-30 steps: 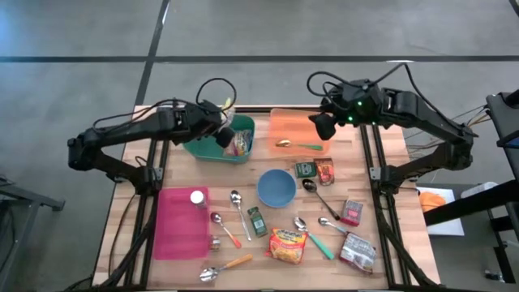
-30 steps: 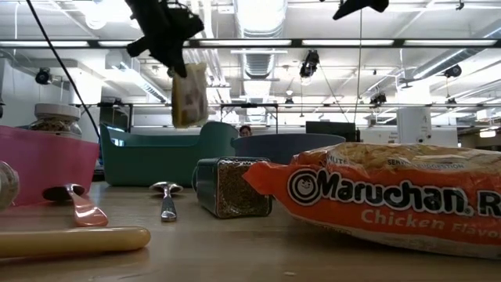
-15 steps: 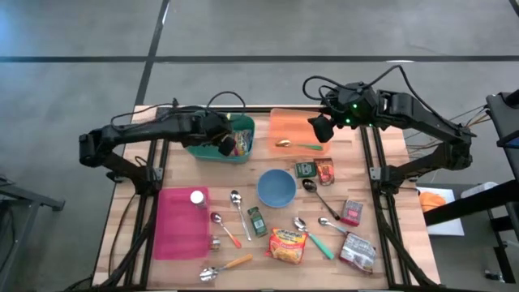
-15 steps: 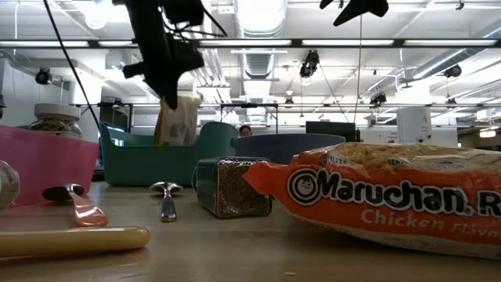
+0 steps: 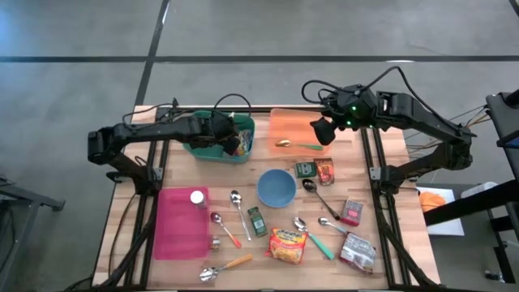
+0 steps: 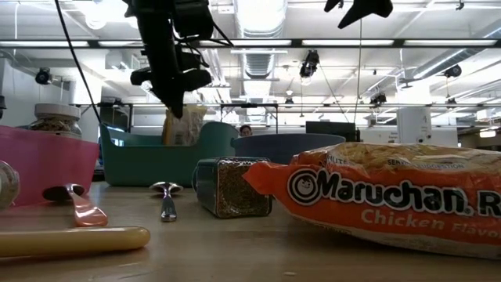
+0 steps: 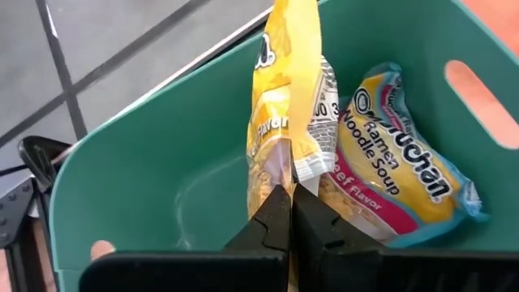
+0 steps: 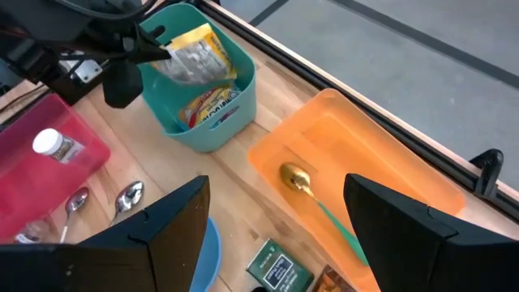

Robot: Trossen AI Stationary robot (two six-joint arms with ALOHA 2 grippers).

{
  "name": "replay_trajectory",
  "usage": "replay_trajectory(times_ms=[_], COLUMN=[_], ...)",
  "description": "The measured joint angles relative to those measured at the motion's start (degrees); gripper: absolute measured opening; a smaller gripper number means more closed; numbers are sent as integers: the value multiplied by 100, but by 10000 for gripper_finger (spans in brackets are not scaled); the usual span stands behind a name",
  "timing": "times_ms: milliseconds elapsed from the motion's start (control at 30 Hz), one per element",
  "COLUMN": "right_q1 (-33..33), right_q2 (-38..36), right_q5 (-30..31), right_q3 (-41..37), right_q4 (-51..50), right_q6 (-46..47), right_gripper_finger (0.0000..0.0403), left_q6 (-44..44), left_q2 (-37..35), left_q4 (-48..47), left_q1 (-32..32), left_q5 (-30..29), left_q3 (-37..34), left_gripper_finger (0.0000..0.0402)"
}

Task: Pick & Place Food Item
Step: Put the yellow noodle pack into the green bin

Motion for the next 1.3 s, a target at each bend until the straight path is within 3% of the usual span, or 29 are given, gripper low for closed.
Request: replay_trajectory(times_ms=[600, 1033, 1167, 1300], right_q1=[20, 57, 57, 57], right_q2=[2, 2, 2, 4], right_q5=[-12, -9, -9, -9], right_q3=[0, -109, -191, -273], right_q4=[-126, -259, -261, -259], right_q6=[3, 183, 260, 263], right_gripper_finger=[282, 282, 282, 282], left_q6=[-123, -168, -96, -76], left_q2=[767, 790, 789, 789], left_q4=[288, 444, 515, 517], left_q1=[-7, -3, -7, -5], left_q5=[767, 1097, 1275, 1298], left_q3=[4, 4, 9, 9], left_gripper_finger=[0, 3, 36, 93])
